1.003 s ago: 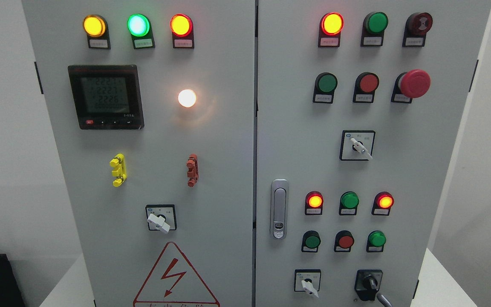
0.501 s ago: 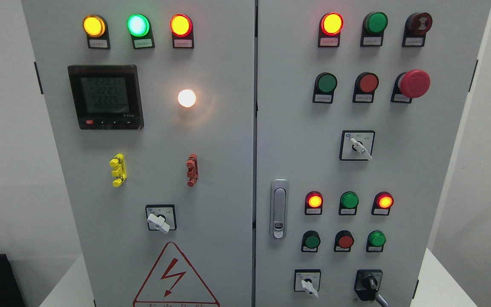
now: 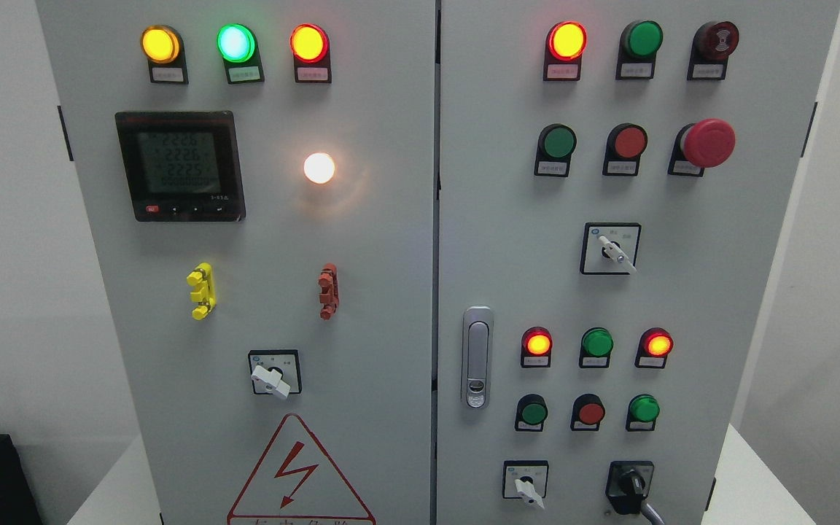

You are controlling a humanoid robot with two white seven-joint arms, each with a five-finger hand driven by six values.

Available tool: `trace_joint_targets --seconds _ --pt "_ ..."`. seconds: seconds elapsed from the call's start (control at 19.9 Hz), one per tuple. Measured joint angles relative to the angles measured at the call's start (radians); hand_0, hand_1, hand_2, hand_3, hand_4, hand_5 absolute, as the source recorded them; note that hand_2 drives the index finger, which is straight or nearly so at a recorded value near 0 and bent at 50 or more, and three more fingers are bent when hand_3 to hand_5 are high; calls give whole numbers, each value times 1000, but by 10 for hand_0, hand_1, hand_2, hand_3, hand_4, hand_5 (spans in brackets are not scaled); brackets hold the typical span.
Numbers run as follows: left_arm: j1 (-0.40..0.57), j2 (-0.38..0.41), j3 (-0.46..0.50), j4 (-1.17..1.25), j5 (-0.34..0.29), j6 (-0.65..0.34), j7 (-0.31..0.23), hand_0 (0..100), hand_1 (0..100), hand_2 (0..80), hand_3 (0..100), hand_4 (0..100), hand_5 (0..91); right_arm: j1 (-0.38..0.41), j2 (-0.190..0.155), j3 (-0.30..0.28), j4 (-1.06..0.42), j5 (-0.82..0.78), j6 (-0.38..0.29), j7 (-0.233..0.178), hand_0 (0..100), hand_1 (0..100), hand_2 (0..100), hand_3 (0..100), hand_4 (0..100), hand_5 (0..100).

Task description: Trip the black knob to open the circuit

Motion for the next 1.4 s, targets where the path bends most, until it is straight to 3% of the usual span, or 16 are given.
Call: trace_joint_targets --seconds 1.4 --pt "0 0 0 0 0 0 0 120 389 0 0 0 0 -4 2 2 2 1 0 3 0 32 16 1000 983 967"
